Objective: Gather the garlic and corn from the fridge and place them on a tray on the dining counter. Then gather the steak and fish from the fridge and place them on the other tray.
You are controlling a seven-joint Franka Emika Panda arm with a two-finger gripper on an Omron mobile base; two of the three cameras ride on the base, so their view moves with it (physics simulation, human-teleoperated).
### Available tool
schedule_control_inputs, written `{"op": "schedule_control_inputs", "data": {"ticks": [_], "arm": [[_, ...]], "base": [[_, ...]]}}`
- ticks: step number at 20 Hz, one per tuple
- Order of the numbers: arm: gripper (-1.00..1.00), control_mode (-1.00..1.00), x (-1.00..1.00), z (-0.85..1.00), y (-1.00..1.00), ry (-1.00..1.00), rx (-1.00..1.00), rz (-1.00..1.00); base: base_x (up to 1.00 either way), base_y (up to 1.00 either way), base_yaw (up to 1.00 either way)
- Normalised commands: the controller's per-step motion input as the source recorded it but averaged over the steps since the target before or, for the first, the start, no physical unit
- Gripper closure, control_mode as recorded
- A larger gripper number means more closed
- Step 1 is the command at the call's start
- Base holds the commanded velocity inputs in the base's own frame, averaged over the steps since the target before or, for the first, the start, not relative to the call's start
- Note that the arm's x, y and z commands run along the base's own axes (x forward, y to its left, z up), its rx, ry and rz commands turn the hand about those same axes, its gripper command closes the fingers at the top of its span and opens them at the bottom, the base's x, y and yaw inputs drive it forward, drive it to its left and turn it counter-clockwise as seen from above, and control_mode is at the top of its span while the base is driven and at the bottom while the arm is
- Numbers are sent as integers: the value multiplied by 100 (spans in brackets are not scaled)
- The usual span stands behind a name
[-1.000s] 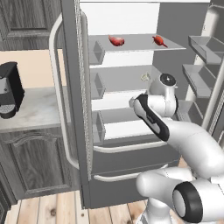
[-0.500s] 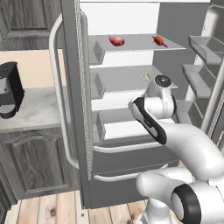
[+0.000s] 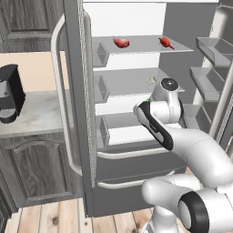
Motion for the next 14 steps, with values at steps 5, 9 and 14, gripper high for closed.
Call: {"op": "schedule_control_inputs", "data": {"ticks": [5,9,14], "arm": [[100,-100,0,0,0,0,0,0],[100,-100,0,0,0,0,0,0],[100,100,0,0,0,0,0,0]], "base": [[0,0,0],[0,0,0],[0,0,0]]}}
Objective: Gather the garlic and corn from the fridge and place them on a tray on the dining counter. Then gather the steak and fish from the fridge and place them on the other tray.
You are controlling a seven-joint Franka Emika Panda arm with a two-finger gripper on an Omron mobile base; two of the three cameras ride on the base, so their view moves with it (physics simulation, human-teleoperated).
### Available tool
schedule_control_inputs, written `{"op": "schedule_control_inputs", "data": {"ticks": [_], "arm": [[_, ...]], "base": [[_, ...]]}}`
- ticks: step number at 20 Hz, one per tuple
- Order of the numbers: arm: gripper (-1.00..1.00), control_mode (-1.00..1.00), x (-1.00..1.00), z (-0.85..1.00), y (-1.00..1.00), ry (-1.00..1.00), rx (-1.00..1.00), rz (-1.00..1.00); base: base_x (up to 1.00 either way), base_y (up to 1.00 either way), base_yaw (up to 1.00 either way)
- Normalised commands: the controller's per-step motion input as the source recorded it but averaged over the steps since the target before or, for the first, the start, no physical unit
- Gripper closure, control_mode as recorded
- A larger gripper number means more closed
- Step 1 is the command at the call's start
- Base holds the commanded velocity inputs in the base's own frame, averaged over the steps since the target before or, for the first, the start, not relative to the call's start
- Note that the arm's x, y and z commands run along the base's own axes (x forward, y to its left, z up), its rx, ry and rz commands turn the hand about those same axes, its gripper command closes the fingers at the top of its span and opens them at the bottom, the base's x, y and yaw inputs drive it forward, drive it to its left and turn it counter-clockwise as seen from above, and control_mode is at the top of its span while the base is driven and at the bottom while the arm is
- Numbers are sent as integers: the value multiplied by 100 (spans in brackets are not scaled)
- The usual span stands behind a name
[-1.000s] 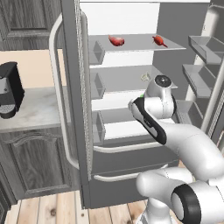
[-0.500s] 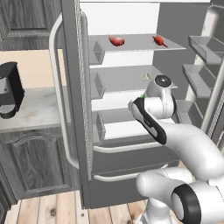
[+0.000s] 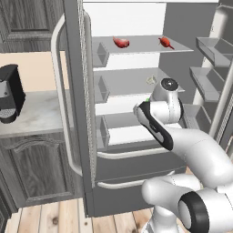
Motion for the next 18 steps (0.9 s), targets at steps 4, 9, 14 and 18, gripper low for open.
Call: {"op": "schedule_control_inputs", "data": {"ticks": [4,9,14,18], "arm": [[100,100,0,0,0,0,0,0],[100,100,0,0,0,0,0,0],[100,100,0,0,0,0,0,0],[100,100,0,0,0,0,0,0]], "base": [[0,0,0],[0,0,0],[-55,1,4],[-100,0,1]]}}
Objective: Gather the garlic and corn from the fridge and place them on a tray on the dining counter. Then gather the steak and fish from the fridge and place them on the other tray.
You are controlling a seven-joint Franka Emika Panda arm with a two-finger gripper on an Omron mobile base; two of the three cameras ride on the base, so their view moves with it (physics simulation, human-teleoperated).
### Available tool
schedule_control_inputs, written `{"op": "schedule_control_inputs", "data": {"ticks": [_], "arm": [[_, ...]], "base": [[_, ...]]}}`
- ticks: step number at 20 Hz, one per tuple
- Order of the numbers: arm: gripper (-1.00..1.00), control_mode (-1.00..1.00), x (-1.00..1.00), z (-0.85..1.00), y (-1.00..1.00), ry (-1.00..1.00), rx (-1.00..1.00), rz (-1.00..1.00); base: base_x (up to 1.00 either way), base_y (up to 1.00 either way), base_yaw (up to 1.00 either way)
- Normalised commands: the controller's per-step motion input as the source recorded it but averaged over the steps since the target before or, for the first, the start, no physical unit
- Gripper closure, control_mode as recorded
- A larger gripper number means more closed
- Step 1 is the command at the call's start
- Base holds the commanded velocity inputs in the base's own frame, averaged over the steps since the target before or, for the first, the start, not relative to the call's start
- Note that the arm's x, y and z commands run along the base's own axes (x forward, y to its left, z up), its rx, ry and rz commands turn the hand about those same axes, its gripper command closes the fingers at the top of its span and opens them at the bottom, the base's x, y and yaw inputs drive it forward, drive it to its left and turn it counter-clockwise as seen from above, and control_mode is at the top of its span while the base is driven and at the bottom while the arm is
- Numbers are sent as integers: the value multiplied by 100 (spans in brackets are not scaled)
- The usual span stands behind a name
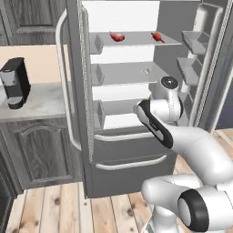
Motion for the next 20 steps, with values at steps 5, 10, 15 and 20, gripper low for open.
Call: {"op": "schedule_control_inputs", "data": {"ticks": [5,10,15,20], "arm": [[100,100,0,0,0,0,0,0],[100,100,0,0,0,0,0,0],[100,100,0,0,0,0,0,0],[100,100,0,0,0,0,0,0]], "base": [[-100,-2,6],[-100,0,-16],[-100,0,-55],[-87,0,-70]]}}
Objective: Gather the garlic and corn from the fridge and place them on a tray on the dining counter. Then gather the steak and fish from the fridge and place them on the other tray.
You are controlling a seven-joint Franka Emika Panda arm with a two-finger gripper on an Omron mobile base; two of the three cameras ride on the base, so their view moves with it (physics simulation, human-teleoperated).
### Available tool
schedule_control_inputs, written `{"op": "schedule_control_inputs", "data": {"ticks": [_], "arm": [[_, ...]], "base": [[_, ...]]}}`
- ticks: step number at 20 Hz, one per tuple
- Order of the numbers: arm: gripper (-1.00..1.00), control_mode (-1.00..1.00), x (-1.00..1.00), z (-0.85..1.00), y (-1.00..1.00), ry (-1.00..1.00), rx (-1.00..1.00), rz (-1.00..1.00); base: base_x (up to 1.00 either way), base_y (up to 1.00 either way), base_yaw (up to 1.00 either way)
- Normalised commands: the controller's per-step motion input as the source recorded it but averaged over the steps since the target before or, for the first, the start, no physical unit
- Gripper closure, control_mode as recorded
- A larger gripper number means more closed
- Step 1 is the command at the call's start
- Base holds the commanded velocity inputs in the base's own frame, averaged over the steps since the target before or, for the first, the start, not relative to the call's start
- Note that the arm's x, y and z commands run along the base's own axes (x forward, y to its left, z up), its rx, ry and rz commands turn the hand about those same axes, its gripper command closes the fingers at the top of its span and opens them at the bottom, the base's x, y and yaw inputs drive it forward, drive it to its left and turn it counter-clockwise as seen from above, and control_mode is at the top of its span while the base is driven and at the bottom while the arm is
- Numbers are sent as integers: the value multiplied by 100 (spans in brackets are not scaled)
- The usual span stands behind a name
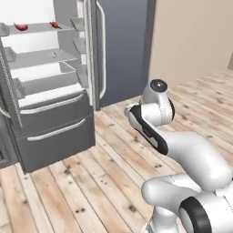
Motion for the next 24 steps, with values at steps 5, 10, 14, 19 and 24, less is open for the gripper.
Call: {"op": "schedule_control_inputs", "data": {"ticks": [5,10,14,19,24], "arm": [[100,100,0,0,0,0,0,0],[100,100,0,0,0,0,0,0],[100,100,0,0,0,0,0,0],[100,100,0,0,0,0,0,0],[100,100,0,0,0,0,0,0]], "base": [[-65,7,-73],[-33,13,-64],[-7,5,-48],[0,-97,-4],[3,-100,-1]]}}
